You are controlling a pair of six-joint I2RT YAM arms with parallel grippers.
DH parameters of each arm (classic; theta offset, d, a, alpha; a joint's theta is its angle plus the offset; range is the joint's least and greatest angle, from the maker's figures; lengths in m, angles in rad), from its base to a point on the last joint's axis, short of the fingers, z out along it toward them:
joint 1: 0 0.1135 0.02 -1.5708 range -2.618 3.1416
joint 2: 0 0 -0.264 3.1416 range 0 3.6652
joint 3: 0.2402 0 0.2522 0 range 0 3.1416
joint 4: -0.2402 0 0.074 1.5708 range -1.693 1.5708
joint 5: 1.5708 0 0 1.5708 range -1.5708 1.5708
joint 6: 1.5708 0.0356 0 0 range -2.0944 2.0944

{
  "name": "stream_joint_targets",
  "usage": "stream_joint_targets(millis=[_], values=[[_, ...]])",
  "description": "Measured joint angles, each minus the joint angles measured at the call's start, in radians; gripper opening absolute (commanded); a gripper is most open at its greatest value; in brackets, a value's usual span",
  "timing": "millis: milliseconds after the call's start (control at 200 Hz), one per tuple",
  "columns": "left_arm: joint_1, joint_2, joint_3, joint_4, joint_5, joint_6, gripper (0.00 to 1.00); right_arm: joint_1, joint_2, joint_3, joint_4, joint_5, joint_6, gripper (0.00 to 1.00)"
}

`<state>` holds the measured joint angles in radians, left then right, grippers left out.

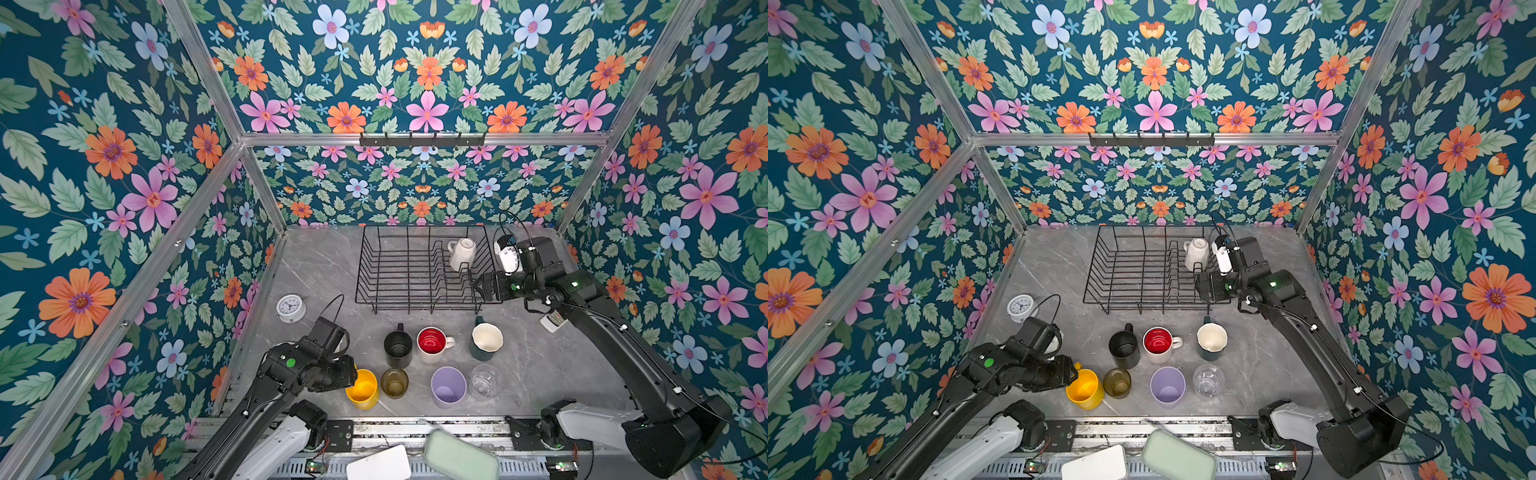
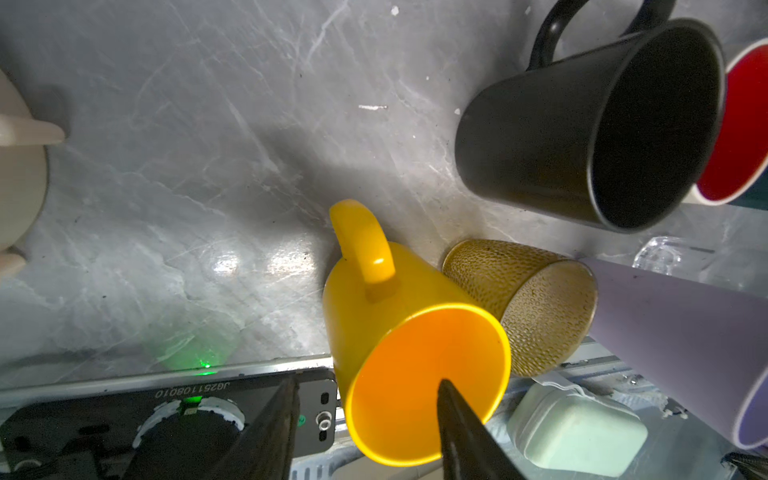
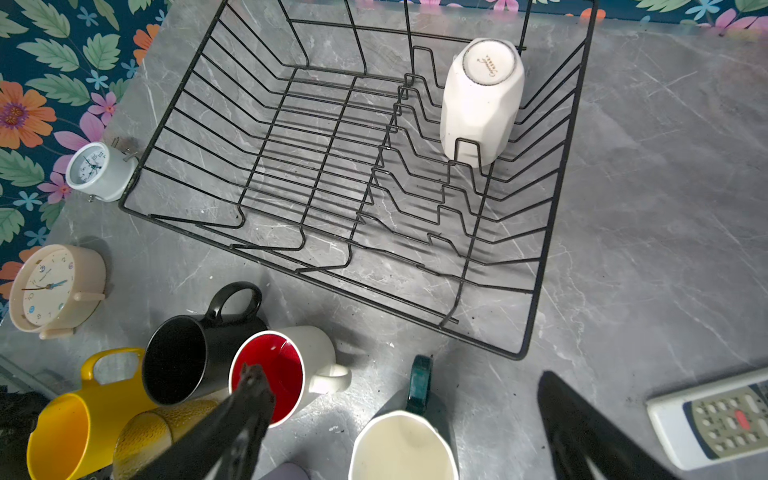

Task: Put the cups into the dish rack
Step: 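Lower the left gripper into the yellow mug and grasp its rim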

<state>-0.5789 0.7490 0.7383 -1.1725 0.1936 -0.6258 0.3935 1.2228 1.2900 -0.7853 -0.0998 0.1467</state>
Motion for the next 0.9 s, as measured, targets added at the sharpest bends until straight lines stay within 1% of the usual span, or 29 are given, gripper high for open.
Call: stream_joint_targets(millis=[85,270,385,615,900], values=[[-0.025,0.019,-0.006,0.014,-0.012,-0.015,0.52,0.000,-0.009,-0.008,-0.002,0.007,0.000,0.99],[-0.120,0.081,-0.022,0.056,-0.045,-0.061,0.51,0.001,-0.035,-0.020,-0.004,0.025,-0.001,0.99],[-0.148,0.098,-0.035,0.071,-0.068,-0.097,0.49,0.001,-0.051,-0.029,-0.005,0.026,-0.001,0.99],[-0.155,0.115,-0.049,0.082,-0.116,-0.133,0.45,0.001,-0.068,-0.050,-0.004,0.032,-0.004,0.99],[-0.156,0.143,-0.076,0.100,-0.127,-0.152,0.38,0.001,-0.083,-0.074,-0.003,0.043,-0.019,0.99]])
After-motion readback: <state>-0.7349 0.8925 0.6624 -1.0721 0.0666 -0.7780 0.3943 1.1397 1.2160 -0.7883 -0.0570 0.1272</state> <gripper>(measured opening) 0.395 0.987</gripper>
